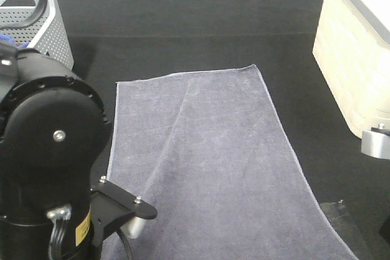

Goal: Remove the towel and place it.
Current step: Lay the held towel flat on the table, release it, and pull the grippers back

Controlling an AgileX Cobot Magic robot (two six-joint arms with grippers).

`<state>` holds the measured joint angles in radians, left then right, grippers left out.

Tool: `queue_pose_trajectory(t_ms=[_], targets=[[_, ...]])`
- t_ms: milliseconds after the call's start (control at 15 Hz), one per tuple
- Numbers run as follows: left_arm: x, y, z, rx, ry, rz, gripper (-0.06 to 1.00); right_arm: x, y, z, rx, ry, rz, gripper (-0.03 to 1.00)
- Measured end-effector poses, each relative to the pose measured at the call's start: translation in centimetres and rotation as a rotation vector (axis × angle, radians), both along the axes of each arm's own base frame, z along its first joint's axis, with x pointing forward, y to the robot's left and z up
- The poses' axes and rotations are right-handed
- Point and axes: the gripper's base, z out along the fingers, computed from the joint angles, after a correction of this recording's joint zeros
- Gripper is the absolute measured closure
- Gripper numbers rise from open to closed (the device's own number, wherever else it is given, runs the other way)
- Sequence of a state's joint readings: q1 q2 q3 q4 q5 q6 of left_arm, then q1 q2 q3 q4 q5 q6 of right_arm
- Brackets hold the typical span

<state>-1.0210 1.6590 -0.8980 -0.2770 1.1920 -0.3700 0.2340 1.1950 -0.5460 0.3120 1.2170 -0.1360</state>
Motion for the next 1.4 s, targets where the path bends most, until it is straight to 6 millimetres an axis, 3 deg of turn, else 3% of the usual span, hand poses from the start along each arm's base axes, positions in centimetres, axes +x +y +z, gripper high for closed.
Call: queue_pose_trajectory(t_ms=[67,133,333,400,600,1133,1400], targets=[[0.0,0.0,0.0,0.0,0.0,0.003,0.92,0.0,0.0,0.0,-0.003,0.002,-0.007,0.95],[0.0,0.0,0.0,0.0,0.0,0.004,0.86,0.0,-0.1,0.0,-0.016,0.006,-0.027,0.8],[0.0,0.1,-0.1,0.008,0.001,0.004,0.36,0.0,-0.2,-0.1,-0.041,0.005,-0.032,0.16],[0.0,0.1,-0.1,0.012,-0.005,-0.001,0.27,0.0,-0.2,-0.1,-0.042,0.005,-0.033,0.08],[0.3,-0.1,0.3,0.007,-0.022,-0.015,0.21,0.0,-0.2,-0.1,-0.043,0.006,-0.037,0.02],[0.5,0.0,0.3,0.013,-0.041,-0.055,0.25,0.0,-0.3,-0.1,-0.046,0.006,-0.037,0.02],[2.8,-1.1,2.3,0.004,-0.208,-0.097,0.25,2.2,0.1,2.4,-0.035,-0.114,-0.029,0.02]])
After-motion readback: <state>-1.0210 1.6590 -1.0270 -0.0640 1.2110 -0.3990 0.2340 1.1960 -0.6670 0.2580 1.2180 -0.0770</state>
